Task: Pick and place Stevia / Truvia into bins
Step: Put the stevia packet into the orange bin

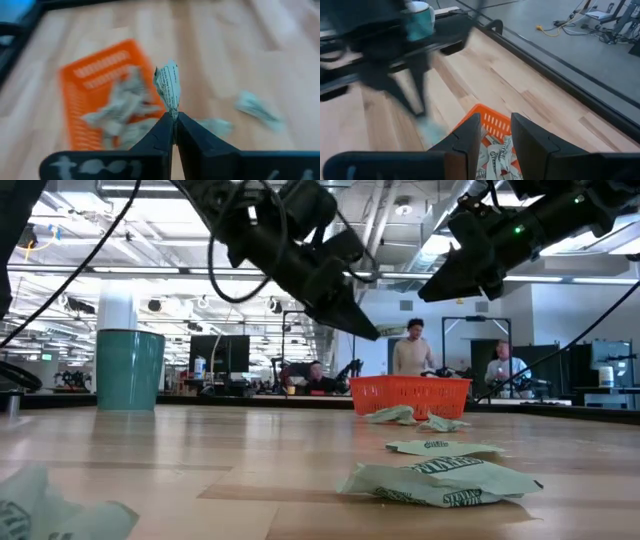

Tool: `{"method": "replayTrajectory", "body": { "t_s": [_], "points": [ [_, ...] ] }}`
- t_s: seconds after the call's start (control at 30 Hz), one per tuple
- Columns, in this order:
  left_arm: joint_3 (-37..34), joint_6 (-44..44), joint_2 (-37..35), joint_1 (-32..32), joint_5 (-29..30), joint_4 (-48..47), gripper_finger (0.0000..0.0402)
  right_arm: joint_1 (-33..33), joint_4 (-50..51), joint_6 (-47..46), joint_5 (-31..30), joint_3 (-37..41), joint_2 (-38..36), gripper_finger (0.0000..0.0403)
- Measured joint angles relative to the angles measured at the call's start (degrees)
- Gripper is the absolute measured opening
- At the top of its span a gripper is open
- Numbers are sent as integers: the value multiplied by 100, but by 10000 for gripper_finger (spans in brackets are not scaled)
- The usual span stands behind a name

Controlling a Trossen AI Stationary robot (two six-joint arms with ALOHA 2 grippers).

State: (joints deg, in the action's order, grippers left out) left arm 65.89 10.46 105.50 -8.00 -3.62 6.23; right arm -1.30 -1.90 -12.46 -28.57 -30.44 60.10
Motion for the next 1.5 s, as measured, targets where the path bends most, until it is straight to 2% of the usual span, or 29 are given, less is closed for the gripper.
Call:
{"method": "replayTrajectory", "body": {
  "t_s": [0.17,0.33,0.83,0.97,1.3,1.37,1.5],
  "points": [
    [-4,-11,67,-518,-244,124,4,0,-30,45,1,0,0,100],
    [0,-46,66,-765,-603,182,4,0,-31,45,1,0,0,100],
    [164,-55,408,-779,-868,445,7,0,-38,40,13,-2,116,100],
    [177,-25,411,-777,-961,396,28,48,-32,42,14,-2,321,100],
    [177,-18,382,-785,-915,188,123,243,-159,45,32,-2,463,100],
    [177,0,280,-799,-915,-89,130,181,-196,43,259,-2,422,100],
    [188,87,-110,-816,-898,-1044,132,-60,-192,36,1117,-2,424,100]
  ]
}}
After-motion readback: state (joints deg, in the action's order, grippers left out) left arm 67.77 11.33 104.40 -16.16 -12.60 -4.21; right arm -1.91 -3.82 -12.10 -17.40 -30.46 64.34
